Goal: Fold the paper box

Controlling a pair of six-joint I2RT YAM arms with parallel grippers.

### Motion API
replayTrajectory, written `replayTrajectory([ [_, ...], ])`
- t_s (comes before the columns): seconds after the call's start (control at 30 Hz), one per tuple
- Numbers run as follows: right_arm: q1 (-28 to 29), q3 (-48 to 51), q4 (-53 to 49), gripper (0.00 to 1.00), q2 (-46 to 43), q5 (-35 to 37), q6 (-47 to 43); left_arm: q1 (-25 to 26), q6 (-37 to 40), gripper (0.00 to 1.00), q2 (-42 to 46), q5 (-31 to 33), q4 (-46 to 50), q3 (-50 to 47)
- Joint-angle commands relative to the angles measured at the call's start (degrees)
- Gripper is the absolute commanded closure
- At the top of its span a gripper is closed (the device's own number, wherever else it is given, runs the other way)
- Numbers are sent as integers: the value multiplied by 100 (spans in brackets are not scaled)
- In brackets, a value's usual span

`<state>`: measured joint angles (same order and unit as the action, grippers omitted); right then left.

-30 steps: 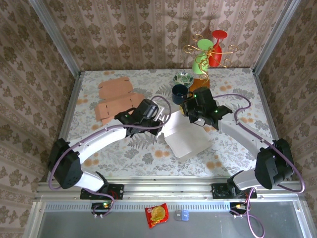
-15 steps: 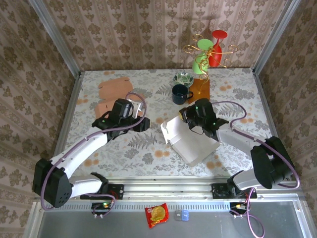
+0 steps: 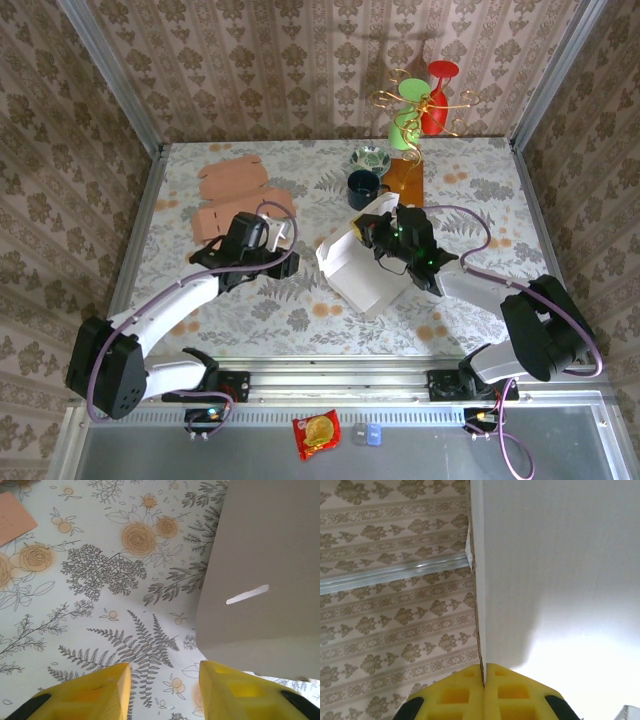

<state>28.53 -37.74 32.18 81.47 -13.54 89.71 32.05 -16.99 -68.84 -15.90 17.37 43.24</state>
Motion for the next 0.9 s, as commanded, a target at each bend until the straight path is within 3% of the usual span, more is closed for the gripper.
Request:
replayTrajectory([
  [0.0, 29, 224, 462, 100, -77, -126, -129, -94, 202, 60, 204, -143, -261, -135],
  [0.33, 16, 725, 1842, 100, 705, -653, -213, -68, 618, 70, 195, -582, -731, -573],
  [0.87, -39, 774, 1430, 100, 764, -685, -433, 512, 936, 70, -313, -739, -1627, -880],
])
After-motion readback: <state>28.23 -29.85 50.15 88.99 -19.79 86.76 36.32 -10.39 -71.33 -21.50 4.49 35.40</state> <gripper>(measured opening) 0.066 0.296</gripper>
